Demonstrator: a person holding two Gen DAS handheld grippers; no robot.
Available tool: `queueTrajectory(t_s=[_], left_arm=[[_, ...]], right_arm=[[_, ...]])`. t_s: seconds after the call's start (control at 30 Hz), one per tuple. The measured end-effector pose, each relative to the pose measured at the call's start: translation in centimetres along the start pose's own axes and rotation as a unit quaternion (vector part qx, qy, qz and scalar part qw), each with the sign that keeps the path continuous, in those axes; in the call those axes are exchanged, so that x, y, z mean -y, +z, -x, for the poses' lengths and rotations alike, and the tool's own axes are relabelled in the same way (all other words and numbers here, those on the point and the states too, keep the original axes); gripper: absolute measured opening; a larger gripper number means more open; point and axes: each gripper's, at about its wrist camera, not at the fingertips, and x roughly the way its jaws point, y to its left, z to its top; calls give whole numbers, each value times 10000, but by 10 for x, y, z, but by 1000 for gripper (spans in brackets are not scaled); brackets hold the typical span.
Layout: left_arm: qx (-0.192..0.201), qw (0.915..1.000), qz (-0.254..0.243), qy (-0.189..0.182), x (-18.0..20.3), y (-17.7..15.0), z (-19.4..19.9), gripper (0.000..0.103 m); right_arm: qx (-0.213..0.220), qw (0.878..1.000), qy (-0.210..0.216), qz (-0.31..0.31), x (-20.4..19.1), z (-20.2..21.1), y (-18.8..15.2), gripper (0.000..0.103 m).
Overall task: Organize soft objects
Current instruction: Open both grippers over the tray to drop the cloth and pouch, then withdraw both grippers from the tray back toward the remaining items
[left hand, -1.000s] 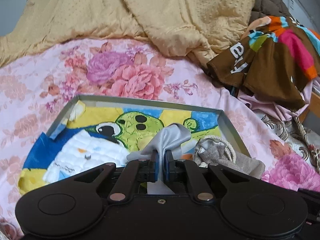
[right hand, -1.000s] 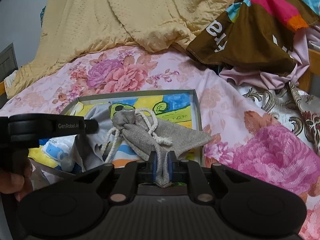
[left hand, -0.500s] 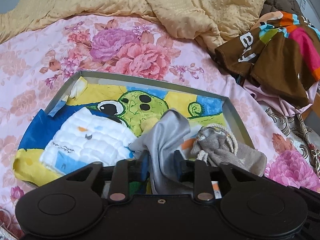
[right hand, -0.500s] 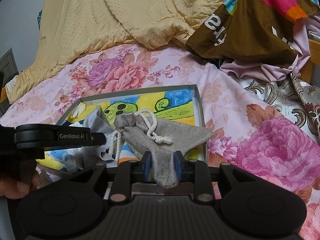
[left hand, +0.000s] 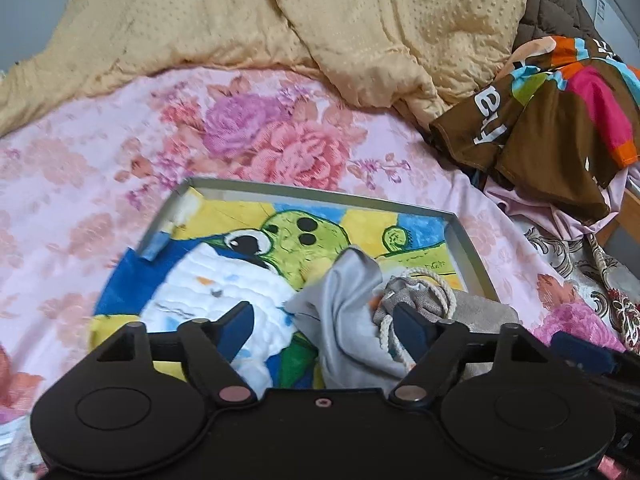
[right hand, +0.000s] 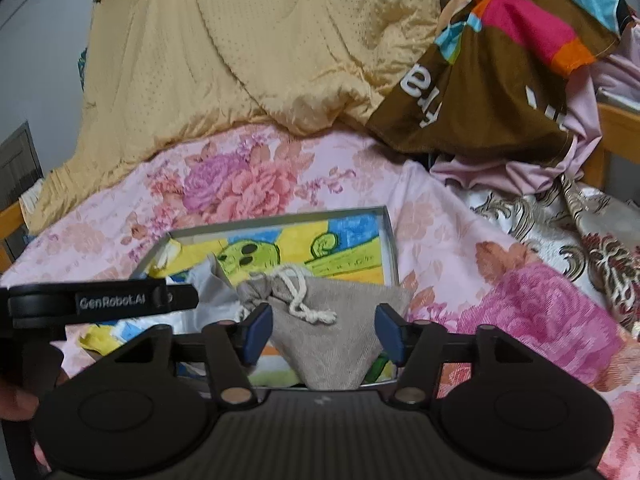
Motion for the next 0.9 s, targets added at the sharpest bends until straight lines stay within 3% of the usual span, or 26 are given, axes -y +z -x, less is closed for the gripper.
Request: queueTrajectory(t_s=[0.07,0.2,0.47,0.9], left_arm=[[98,9999,-74,47,0,0,13,86],[248,9994,-219,88,2,0,39,89],[533,9985,-108,114,-3,-11,93,98],[1012,9946,47,213,-21,-43,170,102]], right_arm=[[109,9999,21,-3,-2,9,3,72],[322,9994,86,-7,-5,31,8,77],[647,9978,120,126,-18,72,8,89],[975,9948,14,286,-36,131,-12,100]])
